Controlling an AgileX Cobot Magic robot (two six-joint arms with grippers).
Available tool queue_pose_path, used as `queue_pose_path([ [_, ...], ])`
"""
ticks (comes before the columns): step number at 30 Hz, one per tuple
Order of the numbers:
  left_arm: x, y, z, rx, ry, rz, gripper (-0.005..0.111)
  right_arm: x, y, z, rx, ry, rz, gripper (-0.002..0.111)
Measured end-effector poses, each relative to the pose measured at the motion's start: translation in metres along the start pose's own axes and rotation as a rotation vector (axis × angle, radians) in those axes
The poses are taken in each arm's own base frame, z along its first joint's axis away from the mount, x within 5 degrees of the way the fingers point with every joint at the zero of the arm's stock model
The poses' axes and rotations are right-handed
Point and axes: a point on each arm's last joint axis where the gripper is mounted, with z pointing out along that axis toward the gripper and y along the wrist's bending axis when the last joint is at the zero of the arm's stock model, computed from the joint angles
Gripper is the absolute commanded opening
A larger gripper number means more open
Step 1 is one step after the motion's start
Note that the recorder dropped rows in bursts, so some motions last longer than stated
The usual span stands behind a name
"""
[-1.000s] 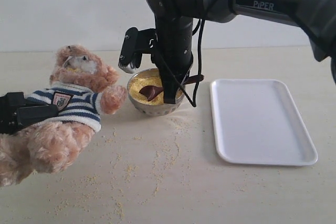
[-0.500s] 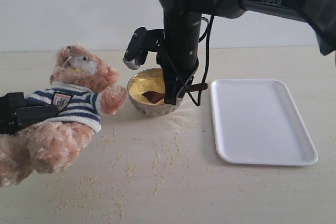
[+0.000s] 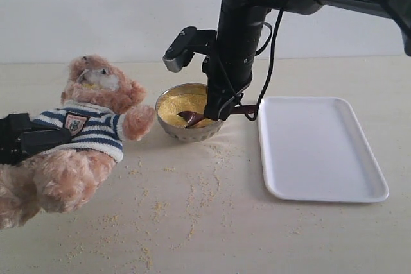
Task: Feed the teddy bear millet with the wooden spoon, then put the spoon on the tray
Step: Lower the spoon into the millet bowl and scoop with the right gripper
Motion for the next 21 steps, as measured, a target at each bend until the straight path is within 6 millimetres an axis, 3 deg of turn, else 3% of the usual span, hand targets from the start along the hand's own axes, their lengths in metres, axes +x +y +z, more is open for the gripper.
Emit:
queue_pose_path([
  [6,0.0,0.0,0.0,0.0,0.0,0.0,0.005,-0.003,-0.005,-0.013,0.082,-0.046,-0.016,0.0],
  [21,0.0,0.0,0.0,0.0,0.0,0.0,0.005,0.003,-0.011,-0.014,0.148,0.026,-0.054,0.0],
])
